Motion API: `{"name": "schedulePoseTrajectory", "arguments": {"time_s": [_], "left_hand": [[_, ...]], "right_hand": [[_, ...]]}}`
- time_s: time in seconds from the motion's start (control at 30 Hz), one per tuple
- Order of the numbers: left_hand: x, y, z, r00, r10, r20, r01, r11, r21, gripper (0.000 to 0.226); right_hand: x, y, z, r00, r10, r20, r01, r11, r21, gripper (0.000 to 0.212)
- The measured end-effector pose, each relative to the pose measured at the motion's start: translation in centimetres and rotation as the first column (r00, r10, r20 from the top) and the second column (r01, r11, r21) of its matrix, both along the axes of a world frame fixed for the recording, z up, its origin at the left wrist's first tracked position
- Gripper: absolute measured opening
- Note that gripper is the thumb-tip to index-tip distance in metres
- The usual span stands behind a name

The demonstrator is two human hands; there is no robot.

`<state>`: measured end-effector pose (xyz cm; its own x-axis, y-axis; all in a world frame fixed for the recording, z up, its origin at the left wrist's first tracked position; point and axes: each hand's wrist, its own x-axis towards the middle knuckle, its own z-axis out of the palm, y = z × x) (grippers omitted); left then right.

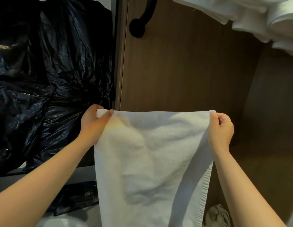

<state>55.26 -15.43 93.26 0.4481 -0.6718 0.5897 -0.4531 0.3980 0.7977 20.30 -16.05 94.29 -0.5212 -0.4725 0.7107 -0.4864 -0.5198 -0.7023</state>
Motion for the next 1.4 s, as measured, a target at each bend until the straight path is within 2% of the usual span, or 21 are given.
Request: {"name": "schedulePoseTrajectory", "arguments": {"time_s": [0.17,0.33,0.43,0.53,0.67,0.87,1.07,1.23,1.33,1.4], "left_hand": [[0.2,1.5,-0.3,1.000,0.013,0.028,-0.012,0.999,-0.039,0.022],[0.7,3.8,-0.1,0.998,-0.040,-0.049,0.033,0.990,-0.135,0.026],[1.3,4.6,0.5,0.998,-0.055,-0.023,0.051,0.987,-0.151,0.026],[1.6,4.1,0.0,0.999,-0.048,0.003,0.048,0.996,-0.069,0.025],[1.7,2.3,-4.0,0.999,-0.028,0.021,0.026,0.995,0.100,0.030],[1.7,0.1,-8.7,0.998,0.015,0.059,-0.026,0.982,0.190,0.029],[0.8,-2.0,-10.0,0.996,0.061,0.060,-0.073,0.974,0.215,0.029],[-0.5,-2.9,-11.1,0.998,0.050,0.037,-0.059,0.952,0.300,0.025],[-0.9,-2.5,-11.7,0.998,0.045,-0.051,-0.022,0.925,0.379,0.026],[-0.8,-1.9,-12.0,0.986,0.004,-0.165,0.069,0.897,0.436,0.024]], "right_hand": [[0.4,1.5,-0.6,1.000,-0.008,-0.007,0.008,1.000,-0.003,0.034],[0.1,3.6,-0.1,0.999,-0.011,0.049,0.014,0.998,-0.067,0.034],[-0.4,4.4,0.3,0.998,-0.014,0.069,0.019,0.997,-0.070,0.033],[-0.3,3.9,-0.5,0.998,-0.035,0.057,0.035,0.999,-0.006,0.032],[-0.1,2.2,-4.4,0.998,-0.060,0.005,0.058,0.986,0.158,0.030],[-0.4,0.6,-10.3,0.997,-0.070,-0.015,0.071,0.954,0.290,0.031],[-0.2,-1.6,-11.9,0.998,-0.056,0.016,0.048,0.942,0.333,0.030],[0.1,-3.0,-12.9,1.000,0.002,0.025,-0.010,0.941,0.339,0.026],[0.2,-2.6,-14.1,0.998,0.054,-0.029,-0.042,0.948,0.317,0.024],[0.5,-2.2,-14.7,0.997,0.062,-0.043,-0.046,0.955,0.292,0.023]]}}
